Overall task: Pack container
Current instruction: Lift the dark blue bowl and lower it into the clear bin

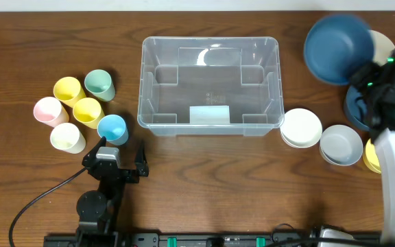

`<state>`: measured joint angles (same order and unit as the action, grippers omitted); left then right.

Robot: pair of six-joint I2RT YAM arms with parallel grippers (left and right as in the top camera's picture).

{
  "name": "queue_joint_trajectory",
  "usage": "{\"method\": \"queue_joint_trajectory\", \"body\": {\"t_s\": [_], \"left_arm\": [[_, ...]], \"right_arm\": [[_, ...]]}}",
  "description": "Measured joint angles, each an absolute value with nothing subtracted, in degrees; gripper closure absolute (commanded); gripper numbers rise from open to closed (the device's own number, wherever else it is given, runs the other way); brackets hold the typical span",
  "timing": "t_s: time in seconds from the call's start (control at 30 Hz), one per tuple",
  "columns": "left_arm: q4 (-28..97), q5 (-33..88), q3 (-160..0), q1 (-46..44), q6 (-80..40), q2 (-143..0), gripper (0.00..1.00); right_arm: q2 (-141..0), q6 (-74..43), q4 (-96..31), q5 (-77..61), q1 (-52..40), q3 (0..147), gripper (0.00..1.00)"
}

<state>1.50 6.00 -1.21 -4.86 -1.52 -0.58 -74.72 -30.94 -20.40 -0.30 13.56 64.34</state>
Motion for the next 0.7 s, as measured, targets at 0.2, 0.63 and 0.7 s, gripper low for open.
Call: {"method": "queue_joint_trajectory", "body": {"t_s": [0.2, 0.63, 0.7], "left_arm": [[1.52, 6.0, -1.21, -4.86, -1.52, -0.58, 0.02], [1.52, 6.0, -1.21, -4.86, -1.52, -0.58, 0.02], [1.52, 6.0, -1.21, -4.86, -1.52, -0.58, 0.02]], "right_arm": [[-65.87, -29.1, -21.23, -6.2, 8.01, 66.7, 0.99], [-74.39, -24.12, -42.54, -6.76, -13.19, 71.61, 0.98], [-78.0, -22.59, -49.58, -6.35, -13.82, 77.14, 0.98]]}}
